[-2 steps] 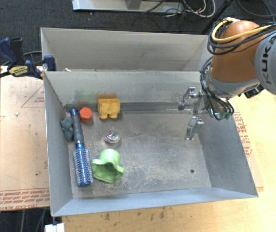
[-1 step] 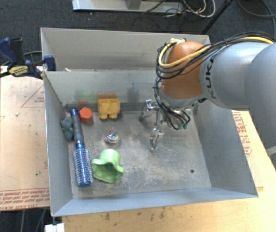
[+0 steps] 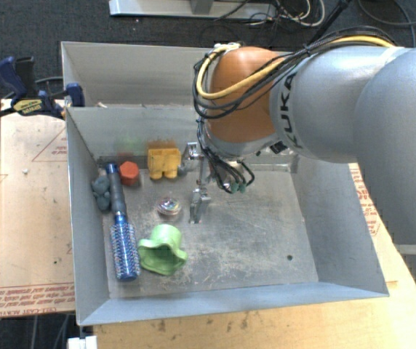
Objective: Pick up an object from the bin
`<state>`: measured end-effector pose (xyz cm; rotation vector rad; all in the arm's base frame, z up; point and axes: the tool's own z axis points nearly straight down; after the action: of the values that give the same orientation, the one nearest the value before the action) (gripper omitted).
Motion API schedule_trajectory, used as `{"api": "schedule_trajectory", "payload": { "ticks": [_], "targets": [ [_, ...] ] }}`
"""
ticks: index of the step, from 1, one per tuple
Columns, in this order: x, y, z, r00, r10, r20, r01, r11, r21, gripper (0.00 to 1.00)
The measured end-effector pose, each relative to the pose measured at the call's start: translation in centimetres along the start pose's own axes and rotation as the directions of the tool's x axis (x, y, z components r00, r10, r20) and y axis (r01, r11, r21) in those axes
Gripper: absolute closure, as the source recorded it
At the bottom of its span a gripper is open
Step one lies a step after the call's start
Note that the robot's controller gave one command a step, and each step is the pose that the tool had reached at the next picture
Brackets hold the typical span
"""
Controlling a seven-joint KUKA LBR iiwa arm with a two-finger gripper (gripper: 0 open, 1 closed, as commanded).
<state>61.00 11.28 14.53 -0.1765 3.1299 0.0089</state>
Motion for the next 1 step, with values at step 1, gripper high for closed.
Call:
{"api": "schedule_trajectory", "payload": {
  "ticks": [1],
  "targets": [
    [7.08, 5.03, 7.09, 0.998, 0.062, -0.003, -0.062, 0.998, 0.006, 0.0]
  ]
}}
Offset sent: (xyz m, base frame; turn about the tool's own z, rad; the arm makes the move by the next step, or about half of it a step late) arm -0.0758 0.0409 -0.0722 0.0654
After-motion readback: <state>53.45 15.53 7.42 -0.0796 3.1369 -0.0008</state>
